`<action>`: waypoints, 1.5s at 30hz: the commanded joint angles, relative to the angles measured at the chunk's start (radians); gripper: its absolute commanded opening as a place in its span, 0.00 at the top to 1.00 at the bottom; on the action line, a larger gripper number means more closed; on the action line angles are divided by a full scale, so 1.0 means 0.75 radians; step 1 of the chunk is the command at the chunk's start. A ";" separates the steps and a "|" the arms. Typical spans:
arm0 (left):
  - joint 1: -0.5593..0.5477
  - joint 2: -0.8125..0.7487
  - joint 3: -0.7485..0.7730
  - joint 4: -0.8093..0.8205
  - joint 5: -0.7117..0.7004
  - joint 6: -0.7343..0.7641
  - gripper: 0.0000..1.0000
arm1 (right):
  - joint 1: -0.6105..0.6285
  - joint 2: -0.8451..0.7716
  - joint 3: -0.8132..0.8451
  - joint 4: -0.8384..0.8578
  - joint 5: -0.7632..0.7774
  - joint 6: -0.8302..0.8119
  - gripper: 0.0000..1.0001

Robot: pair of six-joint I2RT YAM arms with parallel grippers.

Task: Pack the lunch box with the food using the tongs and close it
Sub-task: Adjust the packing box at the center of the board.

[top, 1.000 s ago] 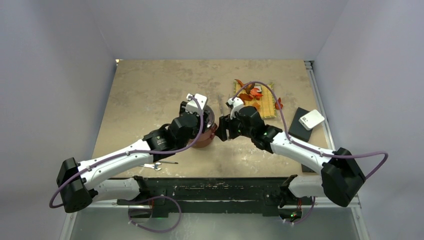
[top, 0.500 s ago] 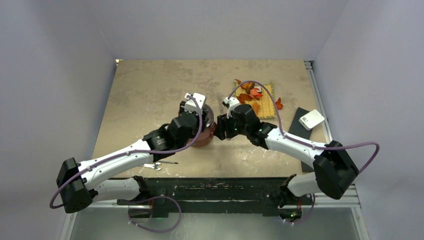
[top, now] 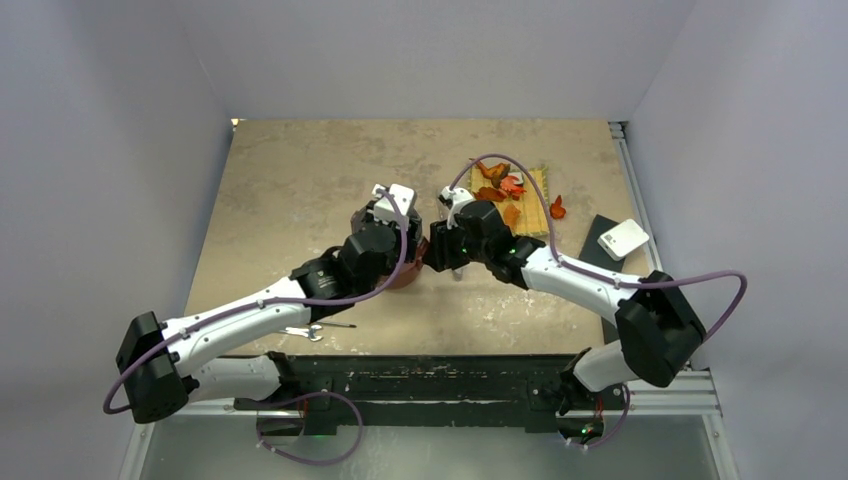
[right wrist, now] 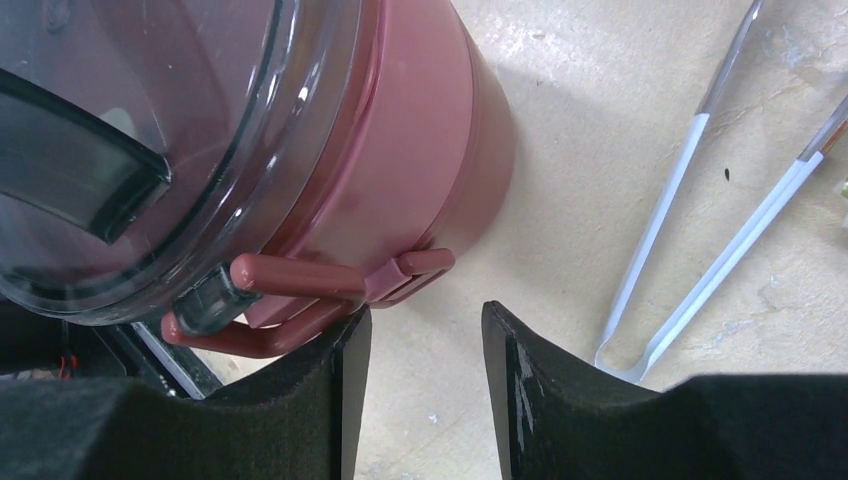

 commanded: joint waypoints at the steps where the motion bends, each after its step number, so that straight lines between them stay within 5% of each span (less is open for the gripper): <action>1: -0.008 0.132 -0.138 -0.432 0.197 -0.138 0.52 | 0.026 0.001 0.132 0.214 -0.054 0.055 0.52; 13: -0.009 0.075 -0.063 -0.458 0.123 -0.167 0.50 | 0.040 -0.019 0.125 0.124 0.052 0.039 0.55; 24: 0.026 0.106 0.460 -0.581 0.102 -0.104 0.24 | 0.003 -0.305 -0.074 0.149 0.098 -0.148 0.40; 30: 0.288 0.110 0.543 -0.621 0.276 -0.072 0.11 | 0.002 -0.424 -0.199 0.386 -0.035 -0.443 0.31; 36: 0.389 0.169 0.538 -0.632 0.323 0.004 0.01 | 0.004 -0.343 -0.181 0.510 -0.154 -0.532 0.14; 45: 0.431 0.222 0.509 -0.608 0.330 0.086 0.01 | 0.012 -0.107 -0.037 0.494 -0.208 -0.609 0.23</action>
